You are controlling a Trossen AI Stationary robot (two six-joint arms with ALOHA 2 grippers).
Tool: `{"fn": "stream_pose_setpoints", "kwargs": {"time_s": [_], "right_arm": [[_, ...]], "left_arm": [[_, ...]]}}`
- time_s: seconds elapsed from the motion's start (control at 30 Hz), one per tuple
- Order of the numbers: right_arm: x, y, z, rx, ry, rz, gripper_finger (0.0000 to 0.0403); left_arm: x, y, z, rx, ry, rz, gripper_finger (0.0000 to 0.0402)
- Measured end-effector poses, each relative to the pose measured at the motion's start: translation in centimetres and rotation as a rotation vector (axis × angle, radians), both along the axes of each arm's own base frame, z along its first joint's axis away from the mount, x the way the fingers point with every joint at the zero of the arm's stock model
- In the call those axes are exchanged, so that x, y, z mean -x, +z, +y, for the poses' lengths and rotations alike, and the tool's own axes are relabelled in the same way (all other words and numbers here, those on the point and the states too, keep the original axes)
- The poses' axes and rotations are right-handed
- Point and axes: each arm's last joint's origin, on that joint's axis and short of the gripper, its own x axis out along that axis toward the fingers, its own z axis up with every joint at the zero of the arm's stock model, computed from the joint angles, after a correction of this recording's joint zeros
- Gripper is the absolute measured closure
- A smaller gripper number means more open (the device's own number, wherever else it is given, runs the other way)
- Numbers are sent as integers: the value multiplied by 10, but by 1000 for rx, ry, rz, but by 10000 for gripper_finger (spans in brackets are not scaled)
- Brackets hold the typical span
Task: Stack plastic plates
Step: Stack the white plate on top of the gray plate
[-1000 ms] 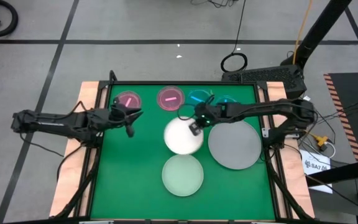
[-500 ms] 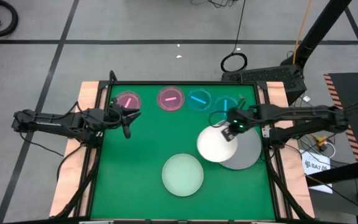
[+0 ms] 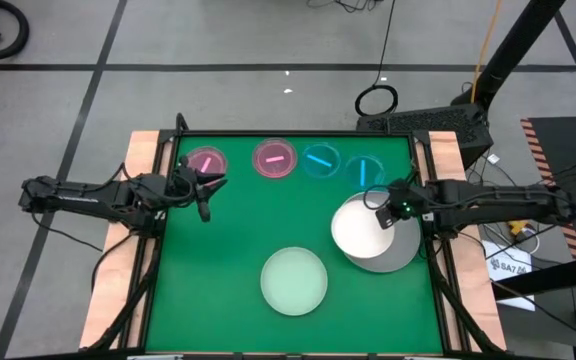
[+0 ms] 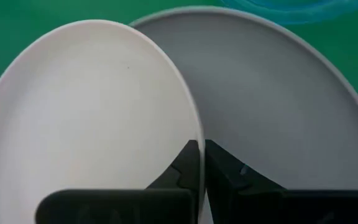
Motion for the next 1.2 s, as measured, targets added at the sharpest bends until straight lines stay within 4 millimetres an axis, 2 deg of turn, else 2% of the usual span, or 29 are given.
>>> {"fn": "stream_pose_setpoints", "kwargs": {"time_s": [0.43, 0.73, 0.97, 1.07, 1.2], "right_arm": [[-18, 12, -2, 63, 52, -211, 399], [-23, 5, -4, 91, 63, -148, 399], [-53, 20, 1, 189, 158, -401, 399], [-64, 17, -1, 272, 85, -414, 399], [-80, 2, -6, 330, -42, -358, 399]], "left_arm": [[0, 0, 0, -21, -4, 10, 314], [0, 0, 0, -21, -4, 14, 314], [0, -1, 0, -21, -4, 16, 314], [0, -1, 0, -21, -4, 16, 314], [0, -1, 0, -22, -4, 16, 314]]}}
